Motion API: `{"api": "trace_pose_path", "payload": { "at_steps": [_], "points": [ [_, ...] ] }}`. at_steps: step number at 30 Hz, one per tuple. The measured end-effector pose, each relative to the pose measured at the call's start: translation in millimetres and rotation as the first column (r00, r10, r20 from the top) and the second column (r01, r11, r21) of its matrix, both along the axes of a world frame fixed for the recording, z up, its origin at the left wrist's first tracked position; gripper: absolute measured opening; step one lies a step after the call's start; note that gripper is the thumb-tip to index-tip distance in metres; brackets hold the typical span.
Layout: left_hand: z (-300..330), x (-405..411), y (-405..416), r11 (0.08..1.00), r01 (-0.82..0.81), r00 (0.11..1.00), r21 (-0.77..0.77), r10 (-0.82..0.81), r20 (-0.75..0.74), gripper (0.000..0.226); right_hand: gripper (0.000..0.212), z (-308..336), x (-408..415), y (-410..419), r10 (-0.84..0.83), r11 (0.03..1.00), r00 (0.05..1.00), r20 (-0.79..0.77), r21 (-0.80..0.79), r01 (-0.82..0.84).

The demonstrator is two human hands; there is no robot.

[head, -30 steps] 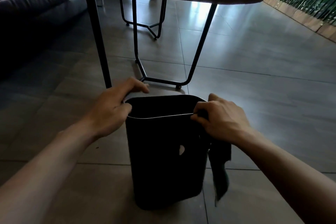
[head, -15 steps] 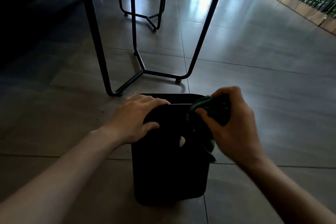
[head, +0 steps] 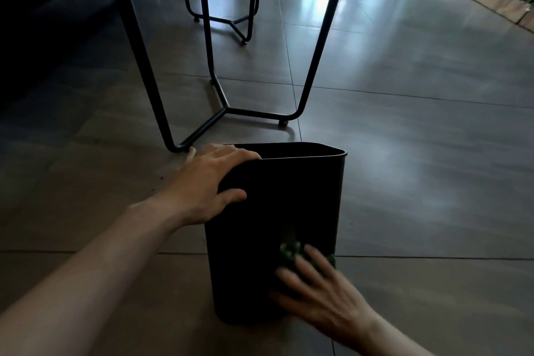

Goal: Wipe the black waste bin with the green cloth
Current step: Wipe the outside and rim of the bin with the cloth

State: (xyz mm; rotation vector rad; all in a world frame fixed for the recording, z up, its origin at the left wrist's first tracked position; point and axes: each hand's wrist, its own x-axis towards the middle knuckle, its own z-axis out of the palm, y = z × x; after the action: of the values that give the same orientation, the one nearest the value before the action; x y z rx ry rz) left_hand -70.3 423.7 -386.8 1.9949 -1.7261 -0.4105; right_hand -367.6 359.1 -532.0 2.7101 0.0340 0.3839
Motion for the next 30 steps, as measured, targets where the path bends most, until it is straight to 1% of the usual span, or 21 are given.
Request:
{"api": "trace_pose_path", "payload": {
  "at_steps": [2,4,6,7,8,9,10,12,14,16,18,19,21,22,23,24,25,26,28,29,30],
  "points": [
    [0,-1,-2,1.000,-0.005,1.000,-0.003,0.005,0.002,0.063,0.052,35,24,-23,-0.092,0.992,0.973,0.211,0.104,0.071],
    [1,-1,-2,1.000,-0.008,1.000,0.002,0.008,0.005,0.064,0.058,69,50,-46,-0.289,0.943,0.878,0.383,0.271,0.192],
    [1,-1,-3,1.000,-0.006,1.000,0.015,0.005,0.009,0.064,0.061,87,69,-58,-0.450,0.871,0.767,0.457,0.415,0.264],
    [2,-1,-3,1.000,-0.006,1.000,0.018,0.006,0.012,0.063,0.063,86,74,-55,-0.488,0.851,0.739,0.465,0.440,0.286],
    [2,-1,-3,1.000,-0.009,1.000,0.019,0.008,0.016,0.063,0.065,77,74,-45,-0.495,0.850,0.739,0.458,0.434,0.300],
    [2,-1,-4,1.000,-0.013,1.000,0.019,0.013,0.020,0.063,0.066,63,70,-29,-0.462,0.867,0.774,0.433,0.403,0.292],
    [2,-1,-4,1.000,-0.019,1.000,0.019,0.018,0.021,0.063,0.064,44,61,-11,-0.388,0.901,0.838,0.384,0.349,0.257],
    [3,-2,-4,1.000,-0.018,1.000,0.023,0.018,0.023,0.063,0.048,8,33,24,-0.213,0.956,0.955,0.207,0.247,0.159],
    [3,-3,-3,1.000,-0.009,1.000,0.024,0.008,0.028,0.062,0.037,-8,10,42,-0.125,0.960,0.991,0.050,0.257,0.108],
    [3,-4,-3,1.000,-0.006,1.000,0.020,0.005,0.028,0.062,0.039,3,8,36,-0.149,0.942,0.989,0.023,0.307,0.135],
    [3,-4,-3,1.000,-0.013,0.999,0.024,0.012,0.029,0.063,0.052,32,23,14,-0.290,0.896,0.949,0.125,0.384,0.224],
    [4,-4,-4,1.000,-0.014,1.000,0.027,0.013,0.027,0.063,0.056,53,35,-1,-0.392,0.849,0.897,0.202,0.455,0.269],
    [3,-3,-3,0.999,-0.012,1.000,0.033,0.011,0.024,0.063,0.060,91,61,-30,-0.554,0.766,0.761,0.338,0.565,0.307],
    [3,-3,-3,0.999,-0.010,1.000,0.035,0.009,0.024,0.063,0.061,102,72,-39,-0.611,0.732,0.702,0.367,0.600,0.324],
    [3,-2,-3,0.999,-0.011,1.000,0.037,0.010,0.024,0.063,0.059,106,80,-40,-0.649,0.703,0.668,0.363,0.623,0.344],
    [4,-2,-3,0.999,-0.013,1.000,0.038,0.012,0.023,0.063,0.056,105,84,-34,-0.658,0.694,0.667,0.350,0.625,0.356],
    [4,-2,-3,0.999,-0.013,1.000,0.038,0.012,0.023,0.063,0.052,96,82,-23,-0.631,0.709,0.706,0.323,0.609,0.356],
    [4,-2,-4,0.999,-0.013,1.000,0.034,0.012,0.024,0.063,0.049,81,75,-7,-0.568,0.746,0.773,0.282,0.572,0.339],
    [4,-2,-4,0.999,-0.003,0.999,0.034,0.002,0.039,0.062,0.040,44,49,29,-0.388,0.832,0.912,0.135,0.476,0.284],
    [4,-2,-4,0.999,0.004,0.999,0.035,-0.005,0.042,0.061,0.035,28,34,42,-0.305,0.868,0.951,0.046,0.424,0.258],
    [4,-4,-3,0.999,0.012,0.999,0.035,-0.013,0.038,0.060,0.034,19,21,48,-0.259,0.885,0.966,-0.017,0.396,0.244]
  ]
}}
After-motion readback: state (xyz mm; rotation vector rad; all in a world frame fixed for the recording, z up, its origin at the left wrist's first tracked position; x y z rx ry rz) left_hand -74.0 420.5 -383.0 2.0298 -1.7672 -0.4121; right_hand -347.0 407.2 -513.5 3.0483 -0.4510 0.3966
